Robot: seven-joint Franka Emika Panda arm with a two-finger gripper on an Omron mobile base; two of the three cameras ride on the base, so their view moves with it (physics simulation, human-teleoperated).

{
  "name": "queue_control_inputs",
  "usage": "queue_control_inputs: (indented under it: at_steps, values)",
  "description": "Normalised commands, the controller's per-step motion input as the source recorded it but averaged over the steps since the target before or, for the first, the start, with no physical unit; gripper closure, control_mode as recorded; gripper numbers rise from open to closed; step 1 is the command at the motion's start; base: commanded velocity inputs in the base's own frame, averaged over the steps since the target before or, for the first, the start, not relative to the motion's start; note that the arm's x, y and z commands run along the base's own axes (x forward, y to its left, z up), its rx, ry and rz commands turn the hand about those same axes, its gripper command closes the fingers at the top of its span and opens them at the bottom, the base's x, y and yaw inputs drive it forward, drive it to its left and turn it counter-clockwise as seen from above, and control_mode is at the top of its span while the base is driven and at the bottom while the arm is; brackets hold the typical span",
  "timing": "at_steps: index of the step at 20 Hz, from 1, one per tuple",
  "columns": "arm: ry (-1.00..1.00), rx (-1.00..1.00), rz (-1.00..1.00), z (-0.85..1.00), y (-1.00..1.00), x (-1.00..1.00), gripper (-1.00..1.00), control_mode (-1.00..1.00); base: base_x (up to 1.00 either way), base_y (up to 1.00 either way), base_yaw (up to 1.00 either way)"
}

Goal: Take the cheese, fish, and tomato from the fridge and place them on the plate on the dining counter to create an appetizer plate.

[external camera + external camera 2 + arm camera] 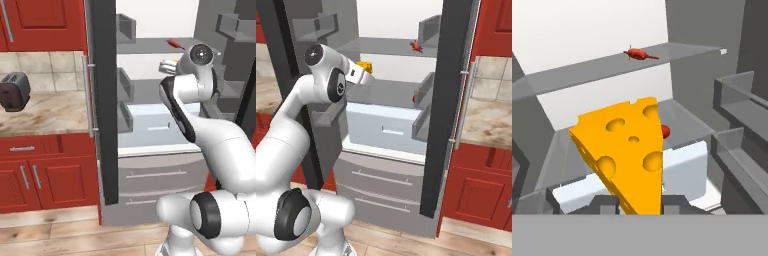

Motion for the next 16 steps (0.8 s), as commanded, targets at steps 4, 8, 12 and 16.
queue_control_inputs:
  at_steps: [4, 8, 12, 16]
  values:
    - [0.00, 0.00, 0.00, 0.00, 0.00, 0.00, 1.00, 1.00, -0.59, -0.32, 0.31]
    - [0.00, 0.00, 0.00, 0.00, 0.00, 0.00, 1.00, 1.00, -0.38, -0.48, 0.45]
    - [0.00, 0.00, 0.00, 0.00, 0.00, 0.00, 1.00, 1.00, -0.36, -0.67, 0.58]
    - [0.00, 0.00, 0.00, 0.00, 0.00, 0.00, 1.00, 1.00, -0.54, -0.66, 0.57]
